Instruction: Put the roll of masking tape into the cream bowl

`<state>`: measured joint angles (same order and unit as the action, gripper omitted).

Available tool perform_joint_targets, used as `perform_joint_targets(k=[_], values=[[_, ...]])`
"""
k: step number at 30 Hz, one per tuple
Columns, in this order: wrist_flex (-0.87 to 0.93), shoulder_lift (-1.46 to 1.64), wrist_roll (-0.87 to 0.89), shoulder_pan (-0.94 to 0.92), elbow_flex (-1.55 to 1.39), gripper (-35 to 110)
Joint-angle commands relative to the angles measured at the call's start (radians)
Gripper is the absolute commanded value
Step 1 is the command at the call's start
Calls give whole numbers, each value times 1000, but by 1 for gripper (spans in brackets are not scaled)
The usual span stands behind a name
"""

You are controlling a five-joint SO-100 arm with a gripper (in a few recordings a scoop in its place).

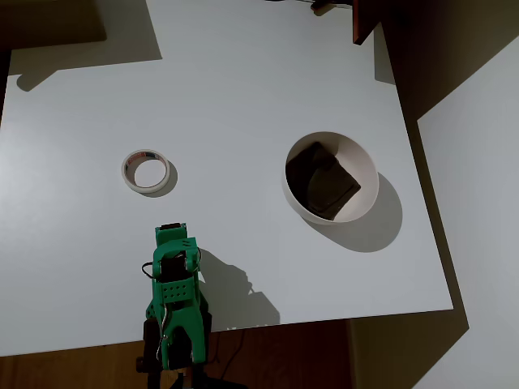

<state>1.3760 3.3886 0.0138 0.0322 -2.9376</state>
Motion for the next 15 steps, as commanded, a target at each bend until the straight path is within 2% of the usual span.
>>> perform_joint_targets(k=[1, 15], values=[[11, 2, 29, 8, 23, -8], [0, 2, 25, -21, 29, -8]])
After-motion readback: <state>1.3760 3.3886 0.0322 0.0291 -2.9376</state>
